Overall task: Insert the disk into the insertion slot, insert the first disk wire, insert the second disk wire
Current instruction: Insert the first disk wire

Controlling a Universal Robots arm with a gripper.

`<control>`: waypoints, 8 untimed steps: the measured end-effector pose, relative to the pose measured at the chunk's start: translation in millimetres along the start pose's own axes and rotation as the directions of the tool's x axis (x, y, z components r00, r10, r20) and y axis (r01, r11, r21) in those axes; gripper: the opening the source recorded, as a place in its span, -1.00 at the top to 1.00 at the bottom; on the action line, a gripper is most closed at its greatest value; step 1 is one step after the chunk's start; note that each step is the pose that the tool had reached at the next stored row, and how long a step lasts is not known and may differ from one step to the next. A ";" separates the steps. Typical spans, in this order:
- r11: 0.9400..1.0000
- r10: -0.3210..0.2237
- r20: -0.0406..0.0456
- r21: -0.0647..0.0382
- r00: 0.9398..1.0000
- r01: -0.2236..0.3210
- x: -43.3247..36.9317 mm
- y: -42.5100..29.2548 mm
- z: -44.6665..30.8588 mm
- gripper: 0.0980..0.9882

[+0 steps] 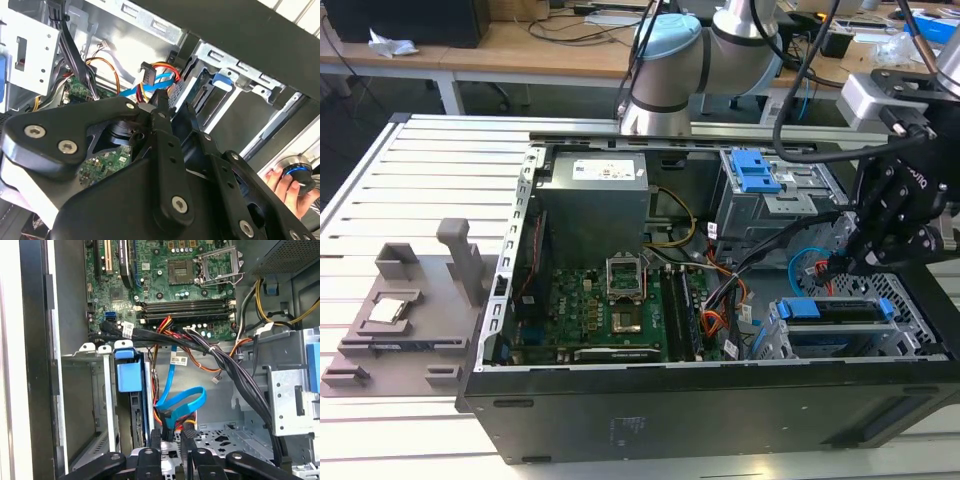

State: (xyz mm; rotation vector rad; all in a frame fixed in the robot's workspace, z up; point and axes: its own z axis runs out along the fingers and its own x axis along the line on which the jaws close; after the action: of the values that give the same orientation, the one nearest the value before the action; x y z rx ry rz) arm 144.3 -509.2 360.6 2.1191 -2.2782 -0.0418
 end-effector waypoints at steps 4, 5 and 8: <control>1.000 0.000 0.000 0.000 1.000 0.000 0.0 0.8 0.2 0.58; 1.000 0.000 0.000 0.000 1.000 0.000 0.0 0.8 0.3 0.73; 1.000 0.000 0.000 0.000 1.000 0.000 0.0 0.9 0.3 0.84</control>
State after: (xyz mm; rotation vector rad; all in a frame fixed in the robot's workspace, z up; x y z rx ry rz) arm 143.4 -509.2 360.3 2.1192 -2.2781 -0.0418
